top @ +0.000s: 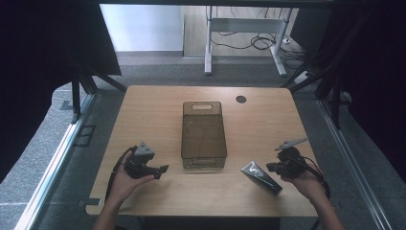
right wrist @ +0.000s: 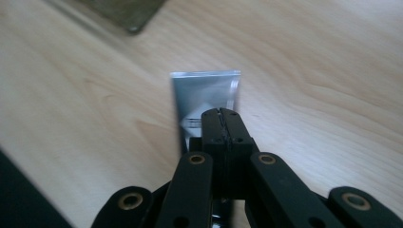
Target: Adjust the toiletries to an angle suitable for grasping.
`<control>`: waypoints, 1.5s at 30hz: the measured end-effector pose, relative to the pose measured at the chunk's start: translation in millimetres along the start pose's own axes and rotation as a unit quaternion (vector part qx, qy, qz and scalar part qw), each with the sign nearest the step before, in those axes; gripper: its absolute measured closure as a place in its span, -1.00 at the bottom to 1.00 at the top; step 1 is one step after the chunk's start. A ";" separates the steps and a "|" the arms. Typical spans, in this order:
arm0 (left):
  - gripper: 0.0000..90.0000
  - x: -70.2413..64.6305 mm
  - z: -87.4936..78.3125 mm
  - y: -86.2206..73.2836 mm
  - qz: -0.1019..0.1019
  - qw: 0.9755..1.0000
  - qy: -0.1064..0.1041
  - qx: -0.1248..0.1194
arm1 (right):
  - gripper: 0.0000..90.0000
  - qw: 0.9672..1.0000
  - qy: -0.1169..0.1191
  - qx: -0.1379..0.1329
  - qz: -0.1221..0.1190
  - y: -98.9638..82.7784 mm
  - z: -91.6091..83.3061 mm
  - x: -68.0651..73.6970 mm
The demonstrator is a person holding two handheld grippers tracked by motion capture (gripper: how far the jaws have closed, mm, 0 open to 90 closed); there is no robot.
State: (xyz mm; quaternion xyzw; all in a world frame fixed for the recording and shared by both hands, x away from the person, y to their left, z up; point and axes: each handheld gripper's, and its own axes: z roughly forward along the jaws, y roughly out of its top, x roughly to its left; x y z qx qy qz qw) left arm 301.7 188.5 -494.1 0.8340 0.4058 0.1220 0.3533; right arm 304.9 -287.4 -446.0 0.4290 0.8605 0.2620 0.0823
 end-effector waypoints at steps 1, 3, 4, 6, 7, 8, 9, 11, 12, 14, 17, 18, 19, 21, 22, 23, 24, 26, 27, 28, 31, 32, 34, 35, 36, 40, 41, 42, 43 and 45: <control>-0.47 0.6 0.0 0.2 0.000 1.000 -0.001 -0.001 | 1.00 1.000 0.005 0.006 -0.003 1.9 1.5 3.3; -0.47 1.1 0.1 0.6 0.001 1.000 -0.003 -0.002 | 1.00 1.000 0.010 0.018 -0.011 3.8 5.2 8.7; -0.47 0.8 0.2 0.7 0.001 1.000 -0.004 -0.002 | 1.00 0.999 0.014 0.034 -0.018 3.4 10.2 15.2; -0.47 0.9 0.2 0.8 0.001 1.000 -0.006 -0.002 | 1.00 0.999 0.017 0.047 -0.020 0.1 14.8 20.0; -0.47 0.9 0.2 0.8 0.001 1.000 -0.006 -0.002 | 1.00 0.999 0.017 0.047 -0.020 0.1 14.8 20.0; -0.47 2.5 -0.5 1.1 0.001 1.000 -0.005 -0.001 | 1.00 0.998 0.019 0.060 -0.023 -4.2 17.8 23.0; -0.47 2.5 -0.5 1.1 0.001 1.000 -0.005 -0.001 | 1.00 0.998 0.019 0.060 -0.023 -4.2 17.8 23.0; -0.47 5.3 -1.9 0.5 -0.004 1.000 0.000 -0.003 | 1.00 0.997 0.020 0.075 -0.028 -12.6 18.5 28.8; -0.47 6.3 -2.9 0.3 -0.004 1.000 0.004 -0.004 | 1.00 0.997 0.020 0.075 -0.028 -12.6 18.5 28.8; -0.47 8.6 -5.0 0.0 -0.008 1.000 0.005 -0.007 | 1.00 0.996 0.019 0.084 -0.032 -20.0 17.5 33.0; -0.47 10.8 -6.4 -0.3 -0.011 1.000 0.010 -0.008 | 1.00 0.995 0.019 0.090 -0.030 -29.7 16.2 34.0; -0.47 11.2 -6.6 -0.5 -0.011 1.000 0.010 -0.008 | 1.00 0.995 0.020 0.092 -0.029 -32.6 15.9 34.3; -0.47 10.6 -6.5 -0.6 -0.011 1.000 0.011 -0.007 | 1.00 0.995 0.018 0.095 -0.029 -37.2 15.7 35.3; -0.47 10.0 -6.3 -0.6 -0.010 1.000 0.010 -0.006 | 1.00 0.994 0.015 0.100 -0.028 -40.2 16.5 35.5; -0.47 9.6 -5.9 -0.5 -0.008 1.000 0.010 -0.006 | 1.00 0.994 0.015 0.102 -0.028 -41.4 16.9 35.4; -0.47 9.5 -5.3 -0.5 -0.007 1.000 0.011 -0.004 | 1.00 0.994 0.014 0.105 -0.029 -42.7 17.3 35.0; -0.47 9.5 -5.3 -0.5 -0.007 1.000 0.011 -0.004 | 1.00 0.994 0.014 0.105 -0.029 -42.7 17.3 35.0; -0.47 10.2 -4.8 -0.8 -0.010 1.000 0.011 -0.004 | 1.00 0.994 0.013 0.107 -0.027 -44.2 16.7 34.2; -0.47 11.4 -4.8 -1.1 -0.010 1.000 0.012 -0.003 | 1.00 0.994 0.012 0.106 -0.024 -45.4 15.3 32.3; -0.47 11.4 -4.8 -1.1 -0.010 1.000 0.012 -0.003 | 1.00 0.994 0.012 0.104 -0.021 -46.4 14.2 30.6; -0.47 12.0 -4.2 -1.4 -0.010 1.000 0.013 -0.003 | 1.00 0.994 0.010 0.104 -0.018 -48.4 13.0 28.7; -0.47 12.0 -3.8 -1.4 -0.009 1.000 0.013 -0.002 | 1.00 0.994 0.010 0.104 -0.018 -48.4 13.0 28.7; -0.47 10.5 -2.4 -1.5 -0.005 1.000 0.019 0.003 | 1.00 0.994 0.007 0.106 -0.017 -50.3 14.2 27.9; -0.47 10.5 -2.4 -1.5 -0.005 1.000 0.019 0.003 | 1.00 0.994 0.006 0.108 -0.016 -51.2 15.0 27.2; -0.47 9.7 -1.7 -1.3 -0.004 1.000 0.019 0.004 | 1.00 0.994 0.008 0.108 -0.013 -51.9 15.4 26.2; -0.47 9.4 -1.1 -1.1 -0.003 1.000 0.019 0.005 | 1.00 0.994 0.004 0.107 -0.009 -52.5 13.9 21.3; -0.47 9.4 -0.9 -1.1 -0.003 1.000 0.019 0.005 | 1.00 0.994 0.003 0.106 -0.006 -52.5 13.4 19.3; -0.47 9.4 -0.9 -1.1 -0.003 1.000 0.019 0.005 | 1.00 0.994 0.003 0.106 -0.006 -52.5 13.4 19.3; -0.47 9.7 -0.8 -1.1 -0.002 1.000 0.019 0.007 | 1.00 0.994 0.000 0.107 0.000 -52.2 12.9 14.8; -0.47 9.7 -0.8 -1.1 -0.002 1.000 0.019 0.007 | 1.00 0.994 -0.003 0.107 0.005 -51.4 12.8 10.9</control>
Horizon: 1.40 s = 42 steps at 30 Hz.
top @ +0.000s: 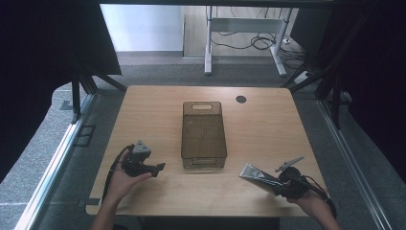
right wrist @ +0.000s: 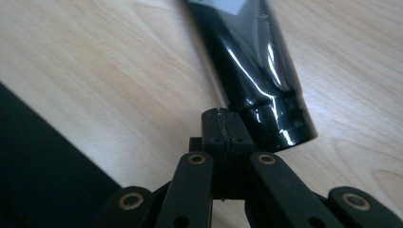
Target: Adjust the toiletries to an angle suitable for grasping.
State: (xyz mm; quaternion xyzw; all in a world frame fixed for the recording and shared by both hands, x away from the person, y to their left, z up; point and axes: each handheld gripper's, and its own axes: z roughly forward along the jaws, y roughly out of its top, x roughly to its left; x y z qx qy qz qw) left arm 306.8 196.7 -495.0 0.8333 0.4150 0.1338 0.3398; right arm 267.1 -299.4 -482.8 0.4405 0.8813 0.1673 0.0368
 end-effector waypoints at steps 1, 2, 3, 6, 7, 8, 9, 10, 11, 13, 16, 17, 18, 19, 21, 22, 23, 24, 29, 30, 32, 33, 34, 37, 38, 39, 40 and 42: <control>-0.47 0.0 -0.2 0.0 0.000 1.000 0.000 0.000 | 1.00 1.000 -0.003 -0.001 0.000 0.3 0.2 -2.2; -0.47 -0.2 -0.3 0.0 -0.001 1.000 0.000 -0.001 | 1.00 1.000 -0.003 -0.001 0.000 0.3 0.2 -2.2; -0.47 -0.2 -0.6 0.0 -0.001 1.000 -0.001 -0.002 | 1.00 1.000 -0.005 0.000 0.005 1.2 0.3 -6.5; -0.47 0.5 -0.7 0.0 -0.002 1.000 -0.001 -0.003 | 1.00 1.000 -0.008 0.003 0.010 2.6 0.8 -10.3; -0.47 0.5 -0.6 0.0 -0.002 1.000 -0.001 -0.002 | 1.00 1.000 -0.012 0.004 0.014 3.8 1.4 -13.4; -0.47 0.5 0.1 0.0 -0.002 1.000 -0.001 -0.001 | 1.00 1.000 -0.015 0.006 0.018 5.9 2.7 -18.9; -0.47 0.5 0.2 0.1 0.000 1.000 -0.001 0.000 | 1.00 1.000 -0.017 0.006 0.022 7.5 3.5 -22.0; -0.47 0.5 0.2 0.1 0.000 1.000 -0.001 0.000 | 1.00 0.999 -0.020 0.007 0.023 9.7 4.8 -26.4; -0.47 0.4 0.5 0.1 0.000 1.000 -0.001 0.000 | 1.00 0.999 -0.021 0.009 0.028 11.2 5.4 -28.6; -0.47 -0.1 1.2 0.4 -0.001 1.000 -0.001 0.000 | 1.00 0.999 -0.023 0.010 0.036 15.8 7.2 -35.5; -0.47 -1.3 2.8 0.4 0.002 1.000 -0.002 0.003 | 1.00 0.998 -0.023 0.004 0.051 24.2 10.0 -48.3; -0.47 -1.6 3.2 0.4 0.002 1.000 -0.002 0.004 | 1.00 0.998 -0.023 0.002 0.056 27.0 10.3 -51.8; -0.47 -2.0 3.6 0.4 0.002 1.000 -0.002 0.004 | 1.00 0.998 -0.023 0.001 0.059 29.2 10.6 -54.0; -0.47 -2.3 3.9 0.5 0.003 1.000 -0.002 0.004 | 1.00 0.998 -0.023 -0.002 0.061 32.3 10.8 -56.4; -0.47 -2.3 4.2 0.6 0.004 1.000 -0.004 0.005 | 1.00 0.998 -0.026 -0.006 0.065 40.0 11.7 -59.1; -0.47 -2.2 4.4 0.6 0.004 1.000 -0.004 0.005 | 1.00 0.998 -0.027 -0.005 0.065 43.7 12.4 -59.7; -0.47 -2.2 4.4 0.6 0.004 1.000 -0.004 0.005 | 1.00 0.998 -0.028 -0.006 0.064 47.3 13.5 -60.4; -0.47 -2.2 4.4 0.6 0.004 1.000 -0.004 0.005 | 1.00 0.998 -0.028 -0.006 0.064 47.3 13.5 -60.4; -0.47 -2.8 5.1 0.4 0.003 1.000 -0.005 0.008 | 1.00 0.998 -0.030 -0.006 0.057 66.0 22.1 -57.9; -0.47 -2.8 5.0 0.3 0.003 1.000 -0.005 0.008 | 1.00 0.998 -0.030 -0.006 0.057 66.0 22.1 -57.9; -0.47 -2.6 4.8 0.3 0.002 1.000 -0.005 0.007 | 1.00 0.998 -0.033 -0.010 0.051 67.9 20.7 -54.2; -0.47 -2.4 4.6 0.3 0.002 1.000 -0.005 0.006 | 1.00 0.998 -0.033 -0.010 0.051 67.9 20.7 -54.2; -0.47 -2.0 4.3 0.3 0.002 1.000 -0.005 0.006 | 1.00 0.998 -0.035 -0.014 0.048 67.4 18.3 -52.5; -0.47 -1.9 4.5 0.3 0.003 1.000 -0.005 0.007 | 1.00 0.998 -0.043 -0.029 0.031 62.8 2.7 -41.3; -0.47 -2.3 4.8 0.4 0.003 1.000 -0.005 0.007 | 1.00 0.998 -0.043 -0.029 0.031 62.8 2.7 -41.3; -0.47 -2.7 5.1 0.5 0.004 1.000 -0.005 0.008 | 1.00 0.998 -0.037 -0.036 0.020 60.1 -4.7 -31.7; -0.47 -3.2 5.3 0.7 0.005 1.000 -0.004 0.009 | 1.00 0.999 -0.032 -0.037 0.014 59.3 -6.7 -26.5; -0.47 -4.5 5.7 1.2 0.007 1.000 -0.005 0.009 | 1.00 0.999 -0.029 -0.037 0.007 58.7 -7.8 -21.2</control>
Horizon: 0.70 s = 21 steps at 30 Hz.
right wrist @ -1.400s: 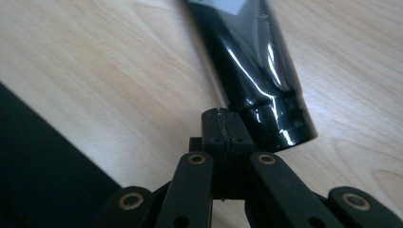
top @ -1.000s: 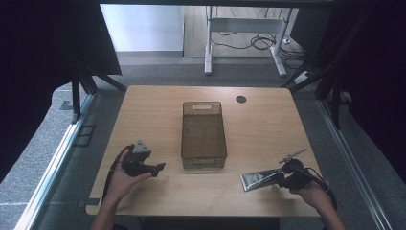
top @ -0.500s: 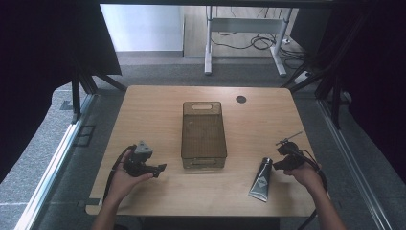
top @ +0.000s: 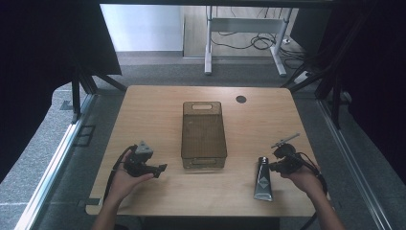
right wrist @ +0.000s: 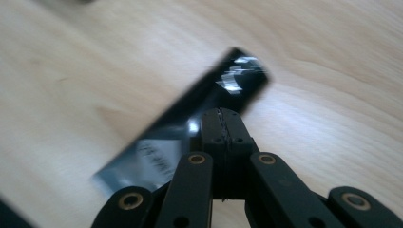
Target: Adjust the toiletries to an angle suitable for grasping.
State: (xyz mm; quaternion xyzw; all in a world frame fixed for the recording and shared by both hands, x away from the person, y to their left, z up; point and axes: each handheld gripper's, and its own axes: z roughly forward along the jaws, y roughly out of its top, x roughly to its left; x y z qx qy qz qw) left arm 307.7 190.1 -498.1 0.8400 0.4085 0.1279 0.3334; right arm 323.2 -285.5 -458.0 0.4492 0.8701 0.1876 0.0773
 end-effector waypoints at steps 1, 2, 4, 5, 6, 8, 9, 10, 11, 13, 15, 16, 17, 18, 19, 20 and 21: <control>-0.47 -0.4 0.1 0.1 0.000 1.000 -0.001 0.000 | 1.00 1.000 0.004 0.000 -0.006 -0.4 -0.6 5.5; -0.47 -1.0 0.6 0.3 0.000 1.000 -0.002 0.000 | 1.00 1.000 0.015 0.003 -0.018 -1.2 1.3 16.5; -0.47 -1.2 1.4 0.3 0.005 1.000 -0.003 0.005 | 1.00 0.999 0.024 0.008 -0.031 -1.5 5.6 25.7; -0.47 -1.2 1.4 0.3 0.005 1.000 -0.003 0.005 | 1.00 0.999 0.024 0.008 -0.031 -1.5 5.6 25.7; -0.47 -1.3 1.7 0.3 0.005 1.000 -0.004 0.006 | 1.00 0.999 0.030 0.011 -0.039 -1.4 9.6 31.9; -0.47 -1.3 2.0 0.2 0.005 1.000 -0.003 0.007 | 1.00 0.997 0.042 0.020 -0.055 -1.1 18.8 44.7; -0.47 -1.3 2.0 0.2 0.005 1.000 -0.003 0.007 | 1.00 0.997 0.042 0.020 -0.055 -1.1 18.8 44.7; -0.47 -1.3 2.0 0.1 0.003 1.000 -0.003 0.005 | 1.00 0.996 0.047 0.029 -0.066 -1.4 25.5 53.1; -0.47 -1.0 1.6 0.0 0.002 1.000 -0.004 0.003 | 1.00 0.996 0.047 0.029 -0.066 -1.4 25.5 53.1; -0.47 -0.4 1.2 0.0 0.001 1.000 -0.004 0.002 | 1.00 0.995 0.051 0.042 -0.076 -3.2 34.5 59.6; -0.47 -0.2 0.9 -0.2 0.001 1.000 -0.003 0.001 | 1.00 0.995 0.051 0.045 -0.076 -4.0 36.5 59.4; -0.47 -0.2 0.8 -0.2 0.001 1.000 -0.004 0.001 | 1.00 0.995 0.051 0.049 -0.075 -5.3 38.3 58.3; -0.47 -0.1 0.8 -0.1 0.000 1.000 -0.003 0.001 | 1.00 0.995 0.052 0.049 -0.074 -6.2 39.1 57.4; -0.47 0.0 0.8 -0.1 0.001 1.000 -0.004 0.001 | 1.00 0.995 0.054 0.050 -0.070 -6.9 39.1 57.0; -0.47 0.1 1.0 -0.2 0.000 1.000 -0.004 0.001 | 1.00 0.995 0.052 0.050 -0.071 -8.4 39.1 56.2; -0.47 0.1 1.8 -0.2 0.000 1.000 -0.004 0.002 | 1.00 0.995 0.052 0.051 -0.070 -9.3 39.0 56.2; -0.47 0.1 1.8 -0.2 0.000 1.000 -0.004 0.002 | 1.00 0.995 0.052 0.051 -0.070 -9.3 39.0 56.2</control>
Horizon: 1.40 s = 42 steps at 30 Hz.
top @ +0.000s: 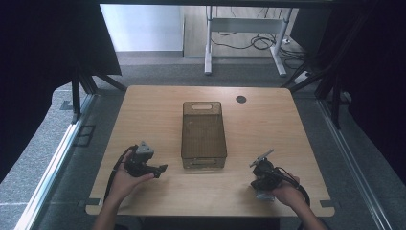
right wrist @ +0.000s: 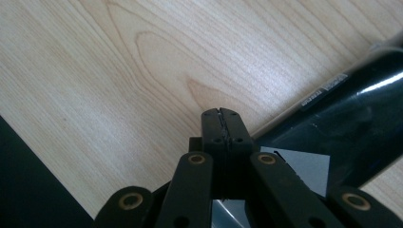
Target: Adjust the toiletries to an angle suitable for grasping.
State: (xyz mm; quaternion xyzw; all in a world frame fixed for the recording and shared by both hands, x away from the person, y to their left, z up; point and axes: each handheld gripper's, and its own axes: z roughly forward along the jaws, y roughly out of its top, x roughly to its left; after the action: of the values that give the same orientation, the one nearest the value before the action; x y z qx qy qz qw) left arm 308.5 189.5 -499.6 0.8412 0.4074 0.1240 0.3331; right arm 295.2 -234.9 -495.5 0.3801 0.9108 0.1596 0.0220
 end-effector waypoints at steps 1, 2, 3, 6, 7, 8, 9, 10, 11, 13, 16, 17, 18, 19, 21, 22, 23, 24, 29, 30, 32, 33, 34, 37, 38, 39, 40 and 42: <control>-0.47 0.0 0.1 0.0 0.000 1.000 0.000 0.000 | 1.00 1.000 0.000 0.000 0.001 -0.8 0.0 0.0; -0.47 -0.1 0.1 0.0 0.000 1.000 0.000 0.000 | 1.00 1.000 0.001 0.001 0.003 -2.2 -0.6 -0.7; -0.47 -0.1 0.2 0.0 0.000 1.000 0.000 0.000 | 1.00 1.000 0.001 0.001 0.003 -2.2 -0.6 -0.7; -0.47 0.0 0.7 -0.2 0.000 1.000 0.000 0.002 | 1.00 1.000 0.001 0.002 0.004 -4.5 -1.9 -3.1; -0.47 0.0 0.9 -0.3 0.000 1.000 0.000 0.002 | 1.00 1.000 0.000 0.004 0.007 -5.5 -2.7 -3.8; -0.47 0.0 1.1 -0.3 0.000 1.000 0.000 0.003 | 1.00 1.000 -0.002 0.004 0.007 -6.7 -3.4 -4.9; -0.47 0.1 1.4 -0.3 0.000 1.000 0.000 0.003 | 1.00 1.000 -0.003 0.004 0.007 -8.0 -4.4 -6.2; -0.47 0.1 1.5 -0.3 0.002 1.000 -0.001 0.005 | 1.00 1.000 -0.004 0.005 0.011 -9.4 -5.4 -7.4; -0.47 0.1 1.6 -0.3 0.002 1.000 0.000 0.006 | 1.00 1.000 -0.005 0.003 0.014 -10.9 -6.4 -8.7; -0.47 -0.4 2.1 -0.2 0.003 1.000 0.000 0.006 | 1.00 1.000 -0.011 0.003 0.020 -15.7 -9.1 -13.6; -0.47 -0.7 2.8 -0.2 0.003 1.000 -0.001 0.007 | 1.00 1.000 -0.013 0.003 0.027 -19.8 -11.5 -18.3; -0.47 -0.7 2.8 -0.2 0.003 1.000 -0.001 0.007 | 1.00 1.000 -0.013 0.003 0.027 -19.8 -11.5 -18.3; -0.47 -0.7 2.9 -0.3 0.003 1.000 -0.001 0.007 | 1.00 0.999 -0.013 0.005 0.029 -20.7 -12.6 -19.7; -0.47 -0.6 3.0 -0.2 0.003 1.000 -0.001 0.008 | 1.00 1.000 -0.013 0.005 0.028 -21.1 -14.3 -21.4; -0.47 -0.7 3.1 -0.2 0.002 1.000 0.000 0.007 | 0.99 1.000 -0.006 -0.003 0.030 -20.1 -21.4 -26.3; -0.47 -0.7 3.1 -0.1 0.002 1.000 -0.001 0.007 | 0.97 0.999 -0.009 -0.008 0.031 -18.7 -26.4 -28.3; -0.47 -0.7 3.1 0.0 0.003 1.000 0.000 0.007 | 0.93 0.999 -0.016 -0.020 0.027 -14.7 -37.4 -31.5; -0.47 -0.7 3.2 0.0 0.002 1.000 0.000 0.007 | 0.93 0.999 -0.020 -0.024 0.024 -13.2 -41.3 -32.4; -0.47 -1.8 4.6 -0.1 0.003 1.000 0.000 0.010 | 0.84 0.999 -0.025 -0.039 0.022 -5.5 -55.4 -37.2; -0.47 -1.9 4.7 -0.1 0.004 1.000 0.001 0.010 | 0.81 0.999 -0.025 -0.041 0.020 -4.1 -56.8 -37.8; -0.47 -2.1 5.5 -0.2 0.004 1.000 0.000 0.011 | 0.73 0.999 -0.024 -0.042 0.017 -2.8 -57.6 -37.8; -0.47 -2.2 6.0 -0.3 0.005 1.000 0.000 0.012 | 0.65 0.999 -0.024 -0.043 0.015 -2.4 -57.6 -37.7; -0.47 -2.2 6.3 -0.3 0.005 1.000 0.000 0.012 | 0.59 0.999 -0.024 -0.044 0.014 -1.6 -57.2 -37.7; -0.47 -3.1 5.9 -0.1 0.005 1.000 -0.001 0.012 | 0.34 0.999 -0.026 -0.040 0.022 0.3 -54.5 -38.5; -0.47 -3.1 5.9 -0.1 0.005 1.000 -0.001 0.012 | 0.34 0.999 -0.026 -0.040 0.022 0.3 -54.5 -38.5; -0.47 -3.0 5.7 0.0 0.005 1.000 -0.001 0.012 | 0.27 0.999 -0.027 -0.040 0.025 0.9 -53.8 -39.0; -0.47 -3.1 5.5 0.0 0.005 1.000 -0.001 0.011 | 0.22 0.998 -0.028 -0.040 0.029 1.2 -53.3 -39.2; -0.47 -2.8 5.5 0.0 0.005 1.000 -0.001 0.012 | 0.12 0.998 -0.033 -0.036 0.033 1.9 -50.9 -40.1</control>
State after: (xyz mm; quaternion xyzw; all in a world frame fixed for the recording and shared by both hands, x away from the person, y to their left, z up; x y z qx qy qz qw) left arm 309.4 184.9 -503.6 0.8473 0.4041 0.1203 0.3228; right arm 316.7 -275.6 -449.9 0.4136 0.8904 0.1803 0.0606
